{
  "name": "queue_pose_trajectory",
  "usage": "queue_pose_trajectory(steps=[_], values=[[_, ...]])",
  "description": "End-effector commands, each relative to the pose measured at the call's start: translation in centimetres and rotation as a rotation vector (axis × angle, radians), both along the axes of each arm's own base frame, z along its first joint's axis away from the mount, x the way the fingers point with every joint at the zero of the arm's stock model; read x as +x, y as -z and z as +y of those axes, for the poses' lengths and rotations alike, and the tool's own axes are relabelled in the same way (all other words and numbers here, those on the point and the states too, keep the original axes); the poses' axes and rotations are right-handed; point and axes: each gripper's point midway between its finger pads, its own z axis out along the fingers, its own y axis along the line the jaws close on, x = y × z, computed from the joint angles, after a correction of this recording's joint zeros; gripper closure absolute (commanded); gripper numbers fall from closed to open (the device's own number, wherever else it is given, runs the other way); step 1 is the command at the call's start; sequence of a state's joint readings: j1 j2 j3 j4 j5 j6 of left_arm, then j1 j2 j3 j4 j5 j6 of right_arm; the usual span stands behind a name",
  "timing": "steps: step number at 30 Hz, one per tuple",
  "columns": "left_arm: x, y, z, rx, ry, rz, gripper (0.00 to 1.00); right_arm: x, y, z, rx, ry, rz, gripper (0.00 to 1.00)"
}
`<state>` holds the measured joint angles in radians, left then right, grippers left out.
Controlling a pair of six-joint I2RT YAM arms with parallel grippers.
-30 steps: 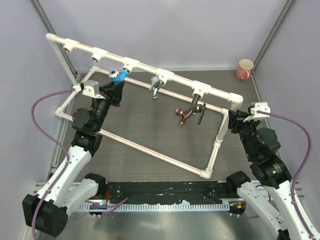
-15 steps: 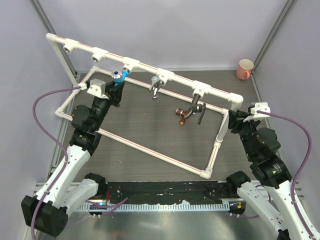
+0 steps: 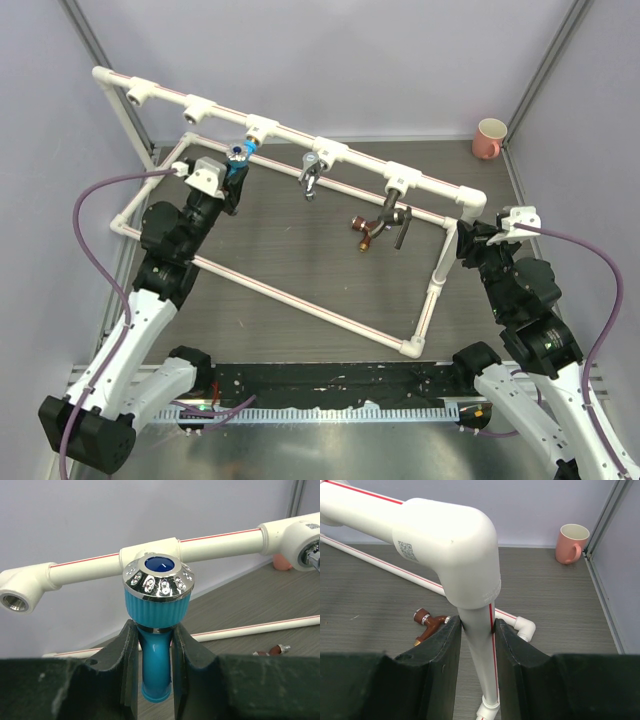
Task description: Install the water faucets
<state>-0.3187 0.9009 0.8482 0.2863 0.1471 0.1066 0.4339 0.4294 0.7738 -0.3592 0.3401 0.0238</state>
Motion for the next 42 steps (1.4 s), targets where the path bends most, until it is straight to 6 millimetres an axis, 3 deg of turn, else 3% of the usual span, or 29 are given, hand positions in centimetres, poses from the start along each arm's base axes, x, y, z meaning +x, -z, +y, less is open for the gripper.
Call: queue_pose_trajectory(steps=[1, 9, 32, 42], values=[[1.0, 1.6, 0.7, 0.120, -0.054, 0.048, 1.00, -1.2, 1.7, 4.5, 0.042, -0.235, 0.066, 0.73], [1.2, 2.8, 0.2, 0.298, -0.091, 0.061, 1.00, -1.3, 1.8, 4.5, 0.040, -0.233, 0.066, 0.73], [1.1, 4.1, 0.6, 0.795, -0.234, 0.011, 0.94, -1.3, 1.6, 4.6, 0.038, -0.240, 0.064, 0.73], [1.1, 5.0, -0.2, 1.023, -0.298, -0.020, 0.93, -1.3, 1.6, 4.7, 0.038, -0.243, 0.063, 0.74]])
